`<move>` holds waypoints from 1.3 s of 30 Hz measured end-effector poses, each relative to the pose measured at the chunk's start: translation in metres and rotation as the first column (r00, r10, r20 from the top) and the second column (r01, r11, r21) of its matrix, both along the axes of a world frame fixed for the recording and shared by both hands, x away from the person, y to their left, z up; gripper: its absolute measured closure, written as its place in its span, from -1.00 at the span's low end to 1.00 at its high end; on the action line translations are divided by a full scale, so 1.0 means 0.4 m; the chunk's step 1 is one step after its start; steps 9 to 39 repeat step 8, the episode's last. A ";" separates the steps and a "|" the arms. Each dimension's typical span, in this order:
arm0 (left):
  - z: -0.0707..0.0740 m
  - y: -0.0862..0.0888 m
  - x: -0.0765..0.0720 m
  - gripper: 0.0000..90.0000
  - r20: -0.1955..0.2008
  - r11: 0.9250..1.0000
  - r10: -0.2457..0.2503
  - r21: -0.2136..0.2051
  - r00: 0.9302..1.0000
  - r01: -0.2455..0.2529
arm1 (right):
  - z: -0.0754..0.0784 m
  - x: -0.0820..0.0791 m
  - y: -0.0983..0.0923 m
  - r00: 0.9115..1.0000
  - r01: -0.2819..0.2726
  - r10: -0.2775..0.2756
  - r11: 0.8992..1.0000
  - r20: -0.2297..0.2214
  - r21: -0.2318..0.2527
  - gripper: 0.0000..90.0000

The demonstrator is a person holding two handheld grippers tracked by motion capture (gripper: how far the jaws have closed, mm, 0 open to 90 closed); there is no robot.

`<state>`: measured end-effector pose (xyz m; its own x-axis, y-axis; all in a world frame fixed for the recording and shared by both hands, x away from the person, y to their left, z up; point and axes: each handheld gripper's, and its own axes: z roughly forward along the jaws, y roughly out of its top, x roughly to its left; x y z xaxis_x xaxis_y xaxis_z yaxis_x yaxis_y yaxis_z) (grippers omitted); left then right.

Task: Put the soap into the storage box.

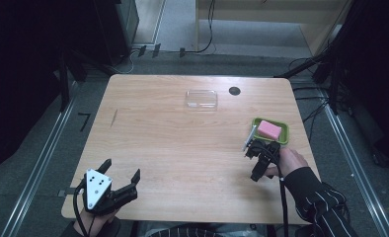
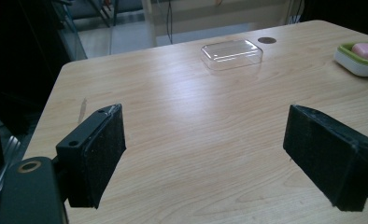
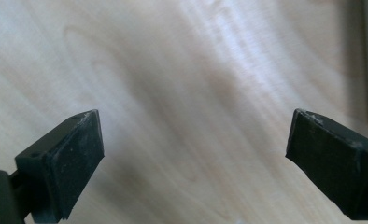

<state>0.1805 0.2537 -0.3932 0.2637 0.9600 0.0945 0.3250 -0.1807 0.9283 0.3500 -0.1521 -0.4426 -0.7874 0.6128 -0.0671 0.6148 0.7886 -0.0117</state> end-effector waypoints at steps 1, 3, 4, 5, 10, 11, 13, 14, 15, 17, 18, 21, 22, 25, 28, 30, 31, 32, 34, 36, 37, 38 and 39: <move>0.000 -0.001 0.001 -0.70 0.001 1.000 0.000 -0.001 1.000 0.000 | -0.003 -0.007 0.001 1.000 -0.009 0.009 1.000 0.001 0.000 -0.90; 0.000 -0.002 0.002 -0.70 0.001 1.000 -0.002 -0.002 1.000 0.002 | -0.010 -0.020 0.004 1.000 -0.019 0.019 1.000 -0.001 -0.002 -0.90; 0.000 -0.003 0.003 -0.70 0.000 1.000 -0.005 0.001 1.000 0.005 | -0.013 -0.026 0.006 1.000 -0.018 0.018 1.000 -0.002 -0.001 -0.90; 0.000 -0.004 0.004 -0.70 -0.001 1.000 -0.006 0.003 1.000 0.006 | -0.015 -0.032 0.007 1.000 -0.017 0.017 1.000 0.000 -0.004 -0.90; 0.000 -0.005 0.005 -0.70 -0.001 1.000 -0.007 0.000 1.000 0.007 | -0.019 -0.046 0.007 0.999 -0.026 0.026 1.000 0.020 0.001 -0.90; 0.000 -0.005 0.005 -0.70 -0.001 1.000 -0.007 0.000 1.000 0.007 | -0.019 -0.046 0.007 0.999 -0.026 0.026 1.000 0.020 0.001 -0.90; 0.000 -0.005 0.005 -0.70 -0.001 1.000 -0.007 0.000 1.000 0.007 | -0.019 -0.046 0.007 0.999 -0.026 0.026 1.000 0.020 0.001 -0.90; 0.000 -0.005 0.005 -0.70 -0.001 1.000 -0.007 0.000 1.000 0.007 | -0.019 -0.046 0.007 0.999 -0.026 0.026 1.000 0.020 0.001 -0.90; 0.000 -0.005 0.005 -0.70 -0.001 1.000 -0.007 0.000 1.000 0.007 | -0.019 -0.046 0.007 0.999 -0.026 0.026 1.000 0.020 0.001 -0.90; 0.000 -0.005 0.005 -0.70 -0.001 1.000 -0.007 0.000 1.000 0.007 | -0.019 -0.046 0.007 0.999 -0.026 0.026 1.000 0.020 0.001 -0.90; 0.000 -0.005 0.005 -0.70 -0.001 1.000 -0.007 0.000 1.000 0.007 | -0.019 -0.046 0.007 0.999 -0.026 0.026 1.000 0.020 0.001 -0.90; 0.000 -0.005 0.005 -0.70 -0.001 1.000 -0.007 0.000 1.000 0.007 | -0.019 -0.046 0.007 0.999 -0.026 0.026 1.000 0.020 0.001 -0.90; 0.000 -0.005 0.005 -0.70 -0.001 1.000 -0.007 0.000 1.000 0.007 | -0.019 -0.046 0.007 0.999 -0.026 0.026 1.000 0.020 0.001 -0.90; 0.000 -0.005 0.005 -0.70 -0.001 1.000 -0.007 0.000 1.000 0.007 | -0.019 -0.046 0.007 0.999 -0.026 0.026 1.000 0.020 0.001 -0.90; 0.000 -0.005 0.005 -0.70 -0.001 1.000 -0.007 0.000 1.000 0.007 | -0.019 -0.046 0.007 0.999 -0.026 0.026 1.000 0.020 0.001 -0.90; 0.000 -0.005 0.005 -0.70 -0.001 1.000 -0.007 0.000 1.000 0.007 | -0.019 -0.046 0.007 0.999 -0.026 0.026 1.000 0.020 0.001 -0.90; 0.000 -0.005 0.005 -0.70 -0.001 1.000 -0.007 0.000 1.000 0.007 | -0.019 -0.046 0.007 0.999 -0.026 0.026 1.000 0.020 0.001 -0.90; 0.000 -0.005 0.005 -0.70 -0.001 1.000 -0.007 0.000 1.000 0.007 | -0.019 -0.046 0.007 0.999 -0.026 0.026 1.000 0.020 0.001 -0.90; 0.000 -0.005 0.005 -0.70 -0.001 1.000 -0.007 0.000 1.000 0.007 | -0.019 -0.046 0.007 0.999 -0.026 0.026 1.000 0.020 0.001 -0.90; 0.000 -0.005 0.005 -0.70 -0.001 1.000 -0.007 0.000 1.000 0.007 | -0.019 -0.046 0.007 0.999 -0.026 0.026 1.000 0.020 0.001 -0.90; 0.000 -0.005 0.005 -0.70 -0.001 1.000 -0.007 0.000 1.000 0.007 | -0.019 -0.046 0.007 0.999 -0.026 0.026 1.000 0.020 0.001 -0.90; 0.000 -0.005 0.005 -0.70 -0.001 1.000 -0.007 0.000 1.000 0.007 | -0.019 -0.046 0.007 0.999 -0.026 0.026 1.000 0.020 0.001 -0.90; 0.000 -0.005 0.005 -0.70 -0.001 1.000 -0.007 0.000 1.000 0.007 | -0.019 -0.046 0.007 0.999 -0.026 0.026 1.000 0.020 0.001 -0.90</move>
